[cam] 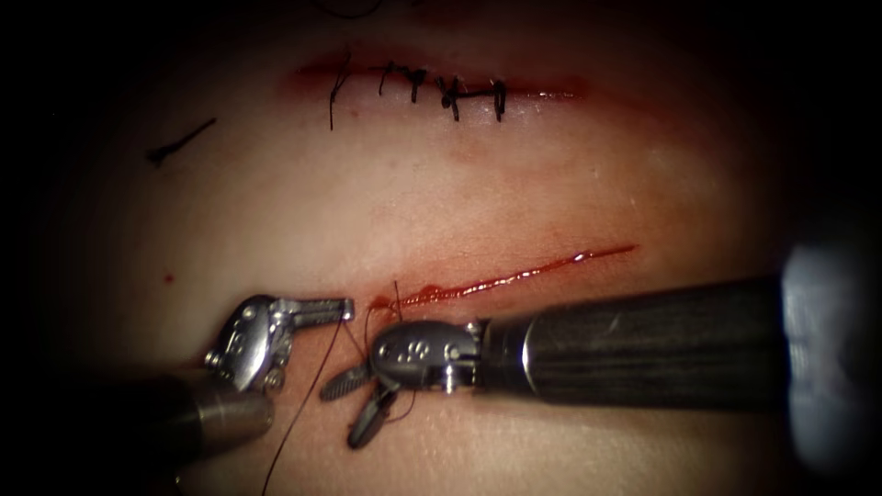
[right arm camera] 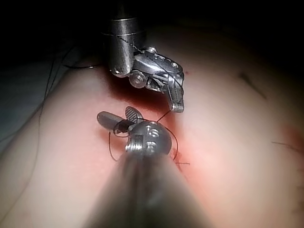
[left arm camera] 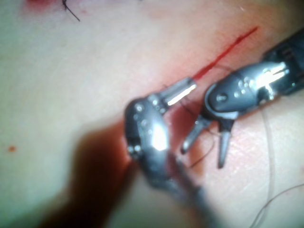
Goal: Wound Closure
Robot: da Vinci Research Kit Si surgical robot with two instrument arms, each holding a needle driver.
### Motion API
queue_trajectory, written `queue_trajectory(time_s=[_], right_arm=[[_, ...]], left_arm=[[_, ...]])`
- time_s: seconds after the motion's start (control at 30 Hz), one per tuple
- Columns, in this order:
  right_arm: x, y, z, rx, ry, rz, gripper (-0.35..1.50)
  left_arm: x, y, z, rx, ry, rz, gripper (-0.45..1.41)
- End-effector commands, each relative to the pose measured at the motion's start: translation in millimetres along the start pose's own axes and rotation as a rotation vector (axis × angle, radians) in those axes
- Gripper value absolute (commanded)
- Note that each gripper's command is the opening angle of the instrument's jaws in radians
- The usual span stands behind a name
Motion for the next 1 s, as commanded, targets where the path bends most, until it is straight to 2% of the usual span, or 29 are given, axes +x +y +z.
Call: queue_trajectory(time_s=[0.03, 0.27, 0.4, 0.47, 0.63, 0.7, 0.73, 0.8, 1.0], right_arm=[[-0.3, -0.1, 0.9, 0.004, -0.022, -0.001, 0.67], [-0.6, -0.1, 1.3, -0.001, -0.078, -0.003, 0.66], [-1.6, 0.0, 2.3, -0.018, -0.157, -0.016, 0.64], [-2.9, 0.5, 3.1, -0.027, -0.189, -0.008, 0.64], [-3.7, 1.1, 3.4, -0.056, -0.235, -0.010, 0.62], [-3.8, 1.2, 3.4, -0.071, -0.256, -0.011, 0.56], [-3.7, 1.1, 3.4, -0.070, -0.274, -0.012, 0.32], [-3.4, 0.8, 3.4, -0.072, -0.279, -0.013, -0.35], [-3.1, 0.9, 2.4, -0.071, -0.273, -0.006, -0.35]], left_arm=[[-1.0, 0.0, 0.3, 0.000, 0.000, -0.003, -0.45], [-1.0, 0.0, 0.3, 0.000, 0.000, -0.003, -0.45], [-1.0, 0.1, 0.2, -0.001, 0.000, -0.003, -0.45], [-0.9, 0.2, 0.1, -0.002, 0.000, -0.004, -0.45], [-0.8, 0.3, -0.1, -0.003, 0.000, -0.004, -0.45], [-0.8, 0.3, -0.1, -0.003, 0.000, -0.004, -0.45], [-0.8, 0.3, -0.1, -0.003, 0.000, -0.004, -0.45], [-0.8, 0.4, -0.1, -0.003, 0.000, -0.004, -0.45], [-0.6, 0.5, -0.3, -0.006, 0.000, -0.006, -0.45]])
